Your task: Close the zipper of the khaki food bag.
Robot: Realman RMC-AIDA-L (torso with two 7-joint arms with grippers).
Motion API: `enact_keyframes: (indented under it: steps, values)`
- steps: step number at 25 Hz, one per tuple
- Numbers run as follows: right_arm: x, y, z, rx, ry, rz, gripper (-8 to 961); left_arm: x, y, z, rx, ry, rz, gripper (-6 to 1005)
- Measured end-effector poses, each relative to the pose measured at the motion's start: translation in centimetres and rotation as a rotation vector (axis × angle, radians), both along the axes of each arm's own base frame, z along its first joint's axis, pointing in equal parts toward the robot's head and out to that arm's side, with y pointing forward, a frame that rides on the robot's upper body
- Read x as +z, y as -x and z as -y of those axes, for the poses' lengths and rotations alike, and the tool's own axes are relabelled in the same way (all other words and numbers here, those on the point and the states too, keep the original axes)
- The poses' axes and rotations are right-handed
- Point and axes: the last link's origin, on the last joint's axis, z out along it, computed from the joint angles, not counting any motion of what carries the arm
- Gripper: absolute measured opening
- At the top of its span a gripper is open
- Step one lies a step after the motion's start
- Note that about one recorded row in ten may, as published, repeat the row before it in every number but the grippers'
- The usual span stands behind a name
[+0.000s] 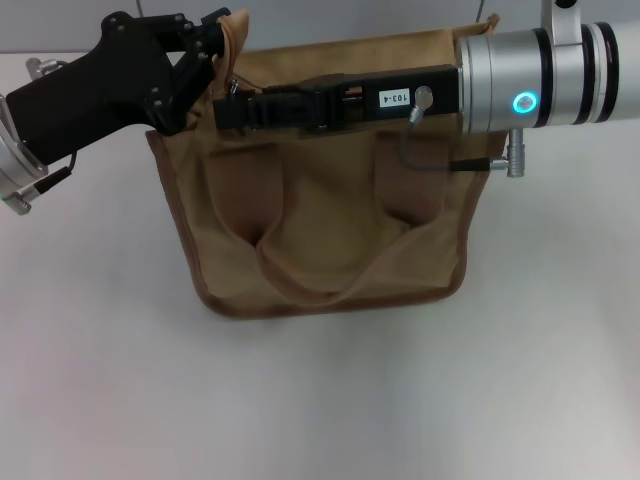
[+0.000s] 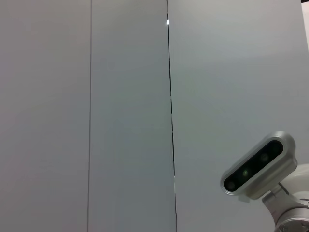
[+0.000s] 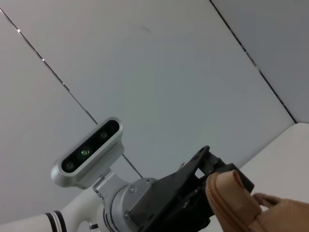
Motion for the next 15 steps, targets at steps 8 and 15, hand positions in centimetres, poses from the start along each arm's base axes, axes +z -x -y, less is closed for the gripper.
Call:
enact_keyframes:
  steps: [8, 15]
  values:
    - [-0.03, -0.5, 0.05, -0.011, -0.007, 0.003, 392, 0.1, 0.42, 0.26, 0.011, 0.002, 0.007, 23]
    - [-0.17, -0.65, -0.25, -0.022, -0.03, 0.012, 333, 0.03, 0.42, 0.44, 0.006, 0.008, 0.01, 23]
